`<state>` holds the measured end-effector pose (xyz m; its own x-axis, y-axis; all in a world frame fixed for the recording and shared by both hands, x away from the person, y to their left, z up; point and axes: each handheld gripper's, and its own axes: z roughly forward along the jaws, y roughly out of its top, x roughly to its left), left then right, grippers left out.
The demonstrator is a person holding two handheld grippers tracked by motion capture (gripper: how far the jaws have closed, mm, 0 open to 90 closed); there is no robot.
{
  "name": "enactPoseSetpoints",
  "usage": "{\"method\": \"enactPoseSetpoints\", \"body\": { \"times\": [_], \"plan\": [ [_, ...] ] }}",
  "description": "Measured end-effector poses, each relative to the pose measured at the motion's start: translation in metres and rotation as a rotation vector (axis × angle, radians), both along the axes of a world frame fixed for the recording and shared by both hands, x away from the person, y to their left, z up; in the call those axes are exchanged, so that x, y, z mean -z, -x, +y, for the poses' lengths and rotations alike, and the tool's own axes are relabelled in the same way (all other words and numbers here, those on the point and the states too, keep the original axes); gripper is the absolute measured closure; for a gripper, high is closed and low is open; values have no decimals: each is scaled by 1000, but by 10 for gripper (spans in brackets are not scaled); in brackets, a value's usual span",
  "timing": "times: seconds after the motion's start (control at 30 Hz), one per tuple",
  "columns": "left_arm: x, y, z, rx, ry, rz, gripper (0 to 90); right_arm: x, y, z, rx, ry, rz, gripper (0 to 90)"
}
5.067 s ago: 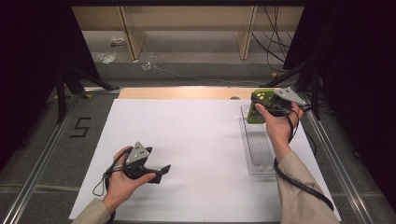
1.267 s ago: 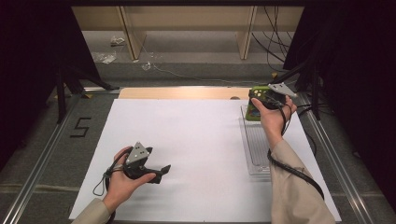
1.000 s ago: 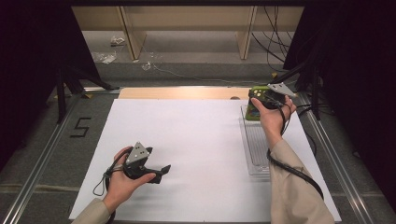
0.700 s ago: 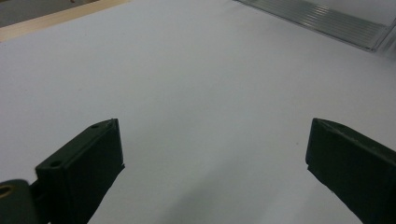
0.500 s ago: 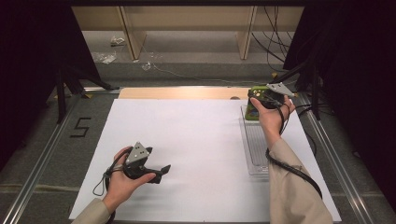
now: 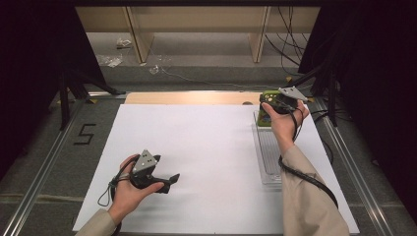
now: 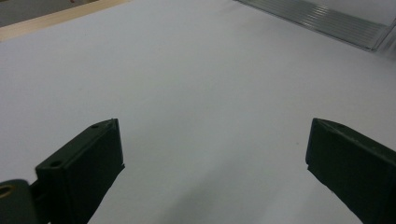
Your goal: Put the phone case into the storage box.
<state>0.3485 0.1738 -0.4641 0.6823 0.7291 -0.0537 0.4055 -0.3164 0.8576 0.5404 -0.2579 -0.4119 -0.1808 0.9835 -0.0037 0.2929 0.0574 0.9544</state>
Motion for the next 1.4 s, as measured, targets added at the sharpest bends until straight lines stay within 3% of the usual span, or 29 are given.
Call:
{"method": "enactPoseSetpoints", "body": {
  "times": [1.4],
  "plan": [
    [0, 0, 0, 1, 0, 2, 34, 12, -8, 6, -11, 11, 23, 170]
  ]
}}
